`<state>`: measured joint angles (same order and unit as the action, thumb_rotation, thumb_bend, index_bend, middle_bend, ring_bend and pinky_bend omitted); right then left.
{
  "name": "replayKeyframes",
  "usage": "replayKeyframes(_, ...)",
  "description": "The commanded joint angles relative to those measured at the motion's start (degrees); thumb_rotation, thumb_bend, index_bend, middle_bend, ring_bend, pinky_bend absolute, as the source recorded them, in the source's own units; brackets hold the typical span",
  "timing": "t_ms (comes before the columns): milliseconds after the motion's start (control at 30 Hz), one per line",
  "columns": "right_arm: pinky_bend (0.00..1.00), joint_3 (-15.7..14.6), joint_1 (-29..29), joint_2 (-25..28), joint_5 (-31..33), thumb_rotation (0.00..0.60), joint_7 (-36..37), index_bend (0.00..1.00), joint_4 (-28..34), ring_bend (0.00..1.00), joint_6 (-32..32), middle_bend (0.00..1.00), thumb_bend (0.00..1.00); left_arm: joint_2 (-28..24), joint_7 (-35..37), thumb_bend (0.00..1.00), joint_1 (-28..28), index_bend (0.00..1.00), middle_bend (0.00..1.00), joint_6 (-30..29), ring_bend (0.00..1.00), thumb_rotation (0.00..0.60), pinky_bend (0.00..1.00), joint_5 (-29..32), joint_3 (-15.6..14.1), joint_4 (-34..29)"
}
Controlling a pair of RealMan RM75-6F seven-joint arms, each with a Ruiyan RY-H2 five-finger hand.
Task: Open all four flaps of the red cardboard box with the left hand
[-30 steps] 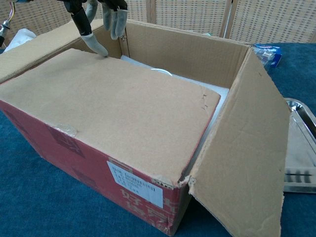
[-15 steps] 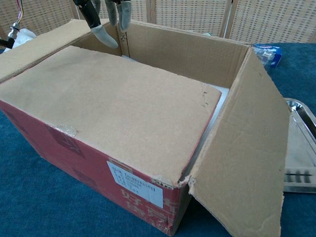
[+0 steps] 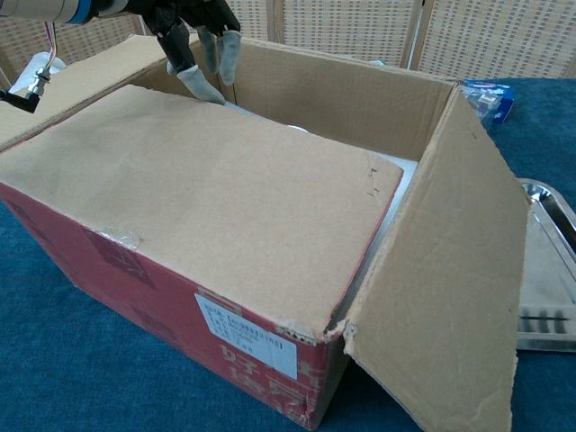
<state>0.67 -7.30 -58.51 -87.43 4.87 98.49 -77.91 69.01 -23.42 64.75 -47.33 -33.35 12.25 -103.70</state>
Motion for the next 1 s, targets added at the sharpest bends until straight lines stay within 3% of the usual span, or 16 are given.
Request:
replayKeyframes(33, 0.0, -0.01, 0.01, -0.03, -0.05, 0.6, -0.06, 0.0, -0.01, 0.0, -0.05, 0.0, 0.0, 0.04, 0.83, 0.0, 0.06, 0.57, 0.44, -0.37, 0.34, 0.393, 0.49, 0.25, 0.33, -0.57)
replayKeyframes(133, 0.0, -0.07, 0.0, -0.05, -0.16, 0.6, 0.01, 0.0, -0.01, 0.0, -0.06, 0.0, 0.0, 0.18, 2.46, 0.0, -0.16, 0.57, 0.43, -0.4, 0.28, 0.246, 0.39, -0.03, 0.95, -1.01)
replayKeyframes(200, 0.0, -0.09, 0.0, -0.03, -0.21, 0.6, 0.07, 0.0, -0.03, 0.0, -0.08, 0.0, 0.0, 0.16, 3.08, 0.0, -0.15, 0.57, 0.42, 0.01, 0.26, 0.217, 0.35, -0.39, 1.01, -1.07)
replayKeyframes(333, 0.0, -0.08, 0.05, 0.06, -0.31, 0.6, 0.3, 0.0, -0.01, 0.0, -0.26, 0.0, 0.0, -0.08, 3.02, 0.0, 0.34, 0.57, 0.42, 0.89, 0.25, 0.215, 0.35, 0.32, 0.35, -1.33)
replayKeyframes(600, 0.0, -0.15, 0.08, 0.17, -0.54, 0.6, 0.56, 0.0, 0.01, 0.0, -0.41, 0.0, 0.0, -0.3, 3.85, 0.0, 2.08, 0.58, 0.47, 3.51, 0.33, 0.211, 0.53, 5.29, -0.75, -1.96)
replayKeyframes(1000, 0.0, -0.21, 0.09, 0.17, -0.64, 0.6, 0.51, 0.0, 0.05, 0.0, -0.48, 0.0, 0.0, -1.76, 3.45, 0.0, 3.94, 0.59, 0.47, 4.48, 0.32, 0.208, 0.53, 6.72, -2.89, -3.34)
